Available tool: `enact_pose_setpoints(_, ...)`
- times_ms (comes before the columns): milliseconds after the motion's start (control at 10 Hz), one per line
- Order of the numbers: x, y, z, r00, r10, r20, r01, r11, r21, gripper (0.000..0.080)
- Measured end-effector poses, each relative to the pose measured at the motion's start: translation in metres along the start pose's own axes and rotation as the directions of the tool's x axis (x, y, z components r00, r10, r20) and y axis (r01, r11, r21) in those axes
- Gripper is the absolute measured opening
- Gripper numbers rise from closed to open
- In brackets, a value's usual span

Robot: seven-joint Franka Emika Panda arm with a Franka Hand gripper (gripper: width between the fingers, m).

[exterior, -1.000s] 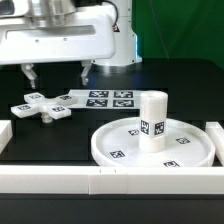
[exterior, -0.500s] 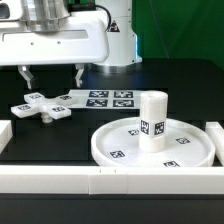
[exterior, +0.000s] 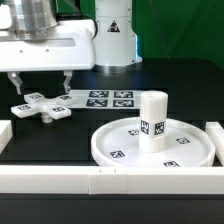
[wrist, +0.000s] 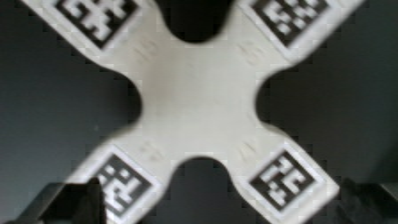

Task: Assemble round table

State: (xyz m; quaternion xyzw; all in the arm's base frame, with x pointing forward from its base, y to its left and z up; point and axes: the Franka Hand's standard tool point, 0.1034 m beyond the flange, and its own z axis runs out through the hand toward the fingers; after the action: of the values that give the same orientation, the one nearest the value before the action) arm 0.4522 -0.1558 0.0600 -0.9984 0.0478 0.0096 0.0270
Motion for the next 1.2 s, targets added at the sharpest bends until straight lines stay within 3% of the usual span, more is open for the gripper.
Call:
enact_pose_setpoints(400,-0.003,0.002,0.005,1.000,-0.017,-0.009,0.017,1.000,-0.011,0.0649)
enact_pose_setpoints(700,-0.010,0.006,0.019,1.000,-0.022,-0.004,0.022,0.999,-0.028,0.0649)
enact_pose_setpoints(1200,-0.014,0.004,0.022,1.000,-0.026,0.002,0.026,0.999,-0.029,0.0649)
